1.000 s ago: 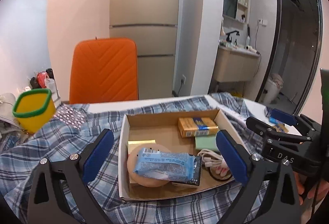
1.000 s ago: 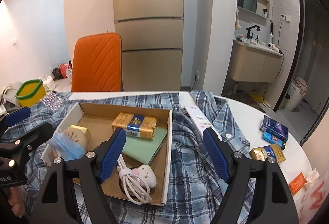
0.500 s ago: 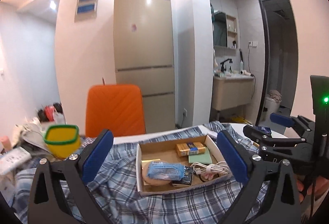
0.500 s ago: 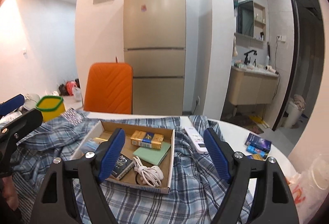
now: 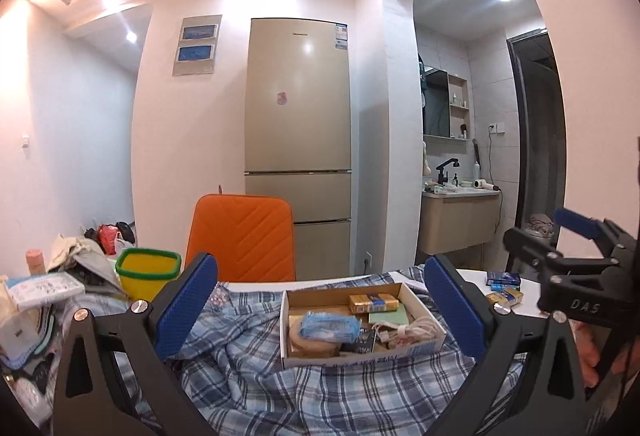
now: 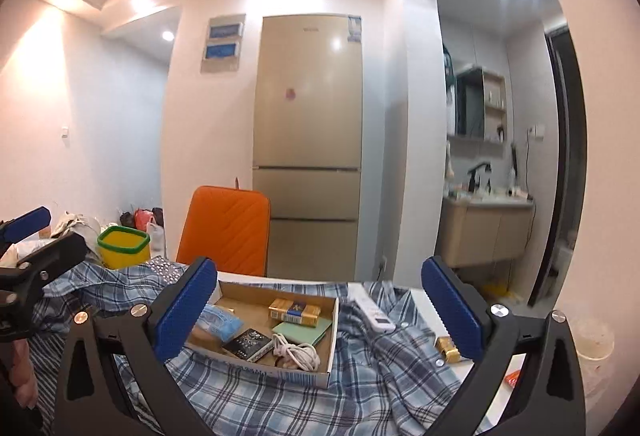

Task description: Organize soft objects

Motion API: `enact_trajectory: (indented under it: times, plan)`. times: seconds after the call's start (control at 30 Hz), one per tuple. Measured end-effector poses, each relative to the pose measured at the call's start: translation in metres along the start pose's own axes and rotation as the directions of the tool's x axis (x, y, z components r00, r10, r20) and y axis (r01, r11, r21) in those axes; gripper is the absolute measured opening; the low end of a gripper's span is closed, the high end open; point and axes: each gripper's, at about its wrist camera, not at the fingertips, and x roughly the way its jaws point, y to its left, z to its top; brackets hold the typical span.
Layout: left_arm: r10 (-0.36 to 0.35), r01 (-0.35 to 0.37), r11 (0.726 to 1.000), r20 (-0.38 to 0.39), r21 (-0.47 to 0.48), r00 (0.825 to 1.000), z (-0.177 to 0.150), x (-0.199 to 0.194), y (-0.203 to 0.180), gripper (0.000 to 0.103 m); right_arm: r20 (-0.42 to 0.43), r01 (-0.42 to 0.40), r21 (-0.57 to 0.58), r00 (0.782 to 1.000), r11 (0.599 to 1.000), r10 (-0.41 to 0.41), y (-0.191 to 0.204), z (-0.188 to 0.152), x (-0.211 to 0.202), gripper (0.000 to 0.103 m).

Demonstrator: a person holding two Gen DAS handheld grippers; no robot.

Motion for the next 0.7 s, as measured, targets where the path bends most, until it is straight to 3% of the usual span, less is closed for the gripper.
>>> enact_trajectory:
  times: [0.23,0.7]
  plan:
    - [0.066,-0.066,0.997,0.01,0.024,0.998,-0.036,0.001,0.003,0.103,0.025,-0.032,-0.003,0.999,0.999,0.032,0.006,-0.027,-0.009,0.103]
    - [0.029,-0.029,1.0,0.002,0.01,1.0,-0.056,-0.002,0.006,0.103,-0.01,0.002,0.026,1.0,1.0,-0.001,0.007,-0.069,0.003,0.103]
